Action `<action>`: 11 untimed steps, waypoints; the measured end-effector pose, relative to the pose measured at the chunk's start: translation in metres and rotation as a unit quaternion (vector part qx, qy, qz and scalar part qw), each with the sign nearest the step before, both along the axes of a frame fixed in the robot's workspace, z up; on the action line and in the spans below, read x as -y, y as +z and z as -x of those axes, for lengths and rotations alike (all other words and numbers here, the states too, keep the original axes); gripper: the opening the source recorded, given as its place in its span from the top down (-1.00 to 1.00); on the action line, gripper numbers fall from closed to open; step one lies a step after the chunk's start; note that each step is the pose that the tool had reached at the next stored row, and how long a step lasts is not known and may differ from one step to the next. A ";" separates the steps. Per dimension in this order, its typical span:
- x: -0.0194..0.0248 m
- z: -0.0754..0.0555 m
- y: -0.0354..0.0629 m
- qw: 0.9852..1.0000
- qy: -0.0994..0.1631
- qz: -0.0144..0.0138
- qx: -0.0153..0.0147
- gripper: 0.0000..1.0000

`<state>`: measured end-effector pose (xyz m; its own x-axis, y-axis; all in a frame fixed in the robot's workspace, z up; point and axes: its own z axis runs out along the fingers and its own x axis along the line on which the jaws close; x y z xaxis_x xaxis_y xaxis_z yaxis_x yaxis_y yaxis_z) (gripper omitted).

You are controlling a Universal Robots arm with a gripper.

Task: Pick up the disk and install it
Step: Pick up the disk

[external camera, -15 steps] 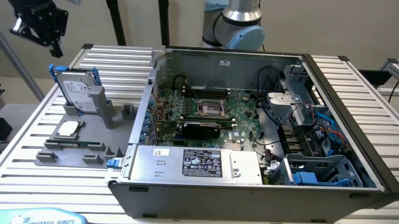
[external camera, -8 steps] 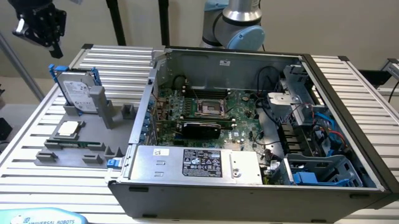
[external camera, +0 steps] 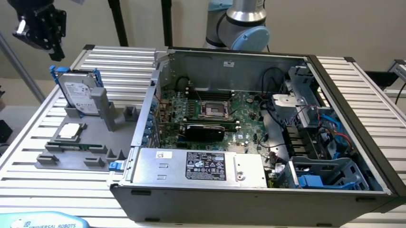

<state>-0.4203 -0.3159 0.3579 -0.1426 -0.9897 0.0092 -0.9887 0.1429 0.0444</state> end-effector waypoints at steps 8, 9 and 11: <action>0.0004 0.000 -0.0002 1.000 0.002 0.000 0.000 0.04; 0.0004 0.000 -0.0002 1.000 0.003 0.000 0.000 0.04; 0.0004 0.000 -0.0002 1.000 0.003 0.000 0.000 0.04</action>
